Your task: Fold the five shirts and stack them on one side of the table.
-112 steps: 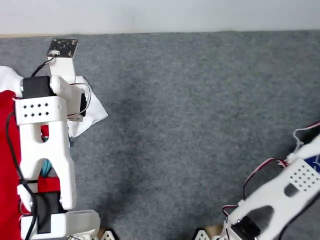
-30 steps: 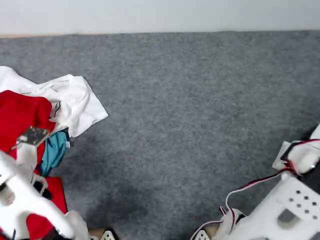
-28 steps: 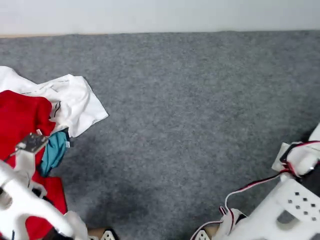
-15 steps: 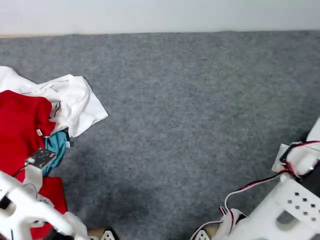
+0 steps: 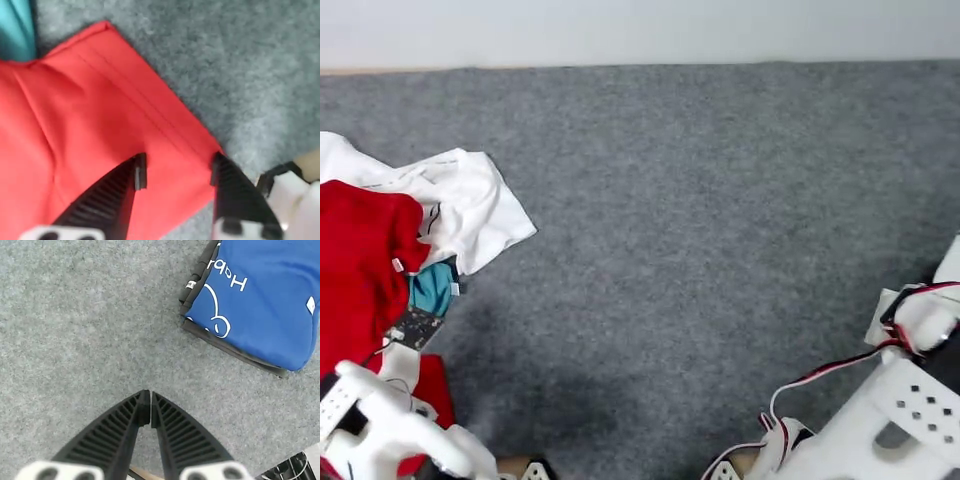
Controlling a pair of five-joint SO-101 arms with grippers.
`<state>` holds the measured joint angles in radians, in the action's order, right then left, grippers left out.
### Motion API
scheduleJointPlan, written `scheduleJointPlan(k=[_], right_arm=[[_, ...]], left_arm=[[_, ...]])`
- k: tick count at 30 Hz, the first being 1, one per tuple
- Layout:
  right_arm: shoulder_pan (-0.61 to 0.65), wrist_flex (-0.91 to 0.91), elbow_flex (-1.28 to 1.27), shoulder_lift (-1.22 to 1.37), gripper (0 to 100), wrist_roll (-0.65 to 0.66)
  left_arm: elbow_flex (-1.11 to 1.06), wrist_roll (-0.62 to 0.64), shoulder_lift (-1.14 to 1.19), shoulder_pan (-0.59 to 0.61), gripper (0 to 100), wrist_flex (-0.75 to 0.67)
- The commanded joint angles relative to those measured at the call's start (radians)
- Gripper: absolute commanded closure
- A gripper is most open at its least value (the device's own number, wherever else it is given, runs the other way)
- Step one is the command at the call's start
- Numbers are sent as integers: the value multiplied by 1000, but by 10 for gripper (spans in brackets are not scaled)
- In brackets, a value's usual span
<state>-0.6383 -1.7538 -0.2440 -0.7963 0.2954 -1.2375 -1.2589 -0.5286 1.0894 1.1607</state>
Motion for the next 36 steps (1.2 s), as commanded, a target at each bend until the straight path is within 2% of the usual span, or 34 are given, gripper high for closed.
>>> scheduleJointPlan(k=[1, 5, 8, 15, 20, 23, 26, 30, 33, 36], right_arm=[[7, -7, 6, -18, 988, 9], [7, -8, 6, -22, 988, 9], [5, -15, 6, -27, 988, 8], [4, -31, 8, -28, 988, 5], [4, -31, 8, -28, 988, 3], [5, -31, 6, -28, 988, 2], [5, -30, 6, -28, 988, 2], [5, -30, 6, -28, 988, 2], [5, -30, 5, -27, 988, 2], [5, -31, -6, -27, 988, 2]], left_arm=[[-44, 5, -2, -28, 886, -66], [-41, 8, -2, -95, 994, -64], [-2, 11, -12, -127, 998, -46], [390, 209, -12, -120, 998, 213], [648, 222, -12, -123, 998, 404], [794, 261, -12, -137, 998, 459], [958, 448, -12, -184, 998, 457], [1190, 726, -3, -327, 998, 457], [1323, 867, 0, -470, 998, 445], [1380, 971, 0, -598, 998, 365]])
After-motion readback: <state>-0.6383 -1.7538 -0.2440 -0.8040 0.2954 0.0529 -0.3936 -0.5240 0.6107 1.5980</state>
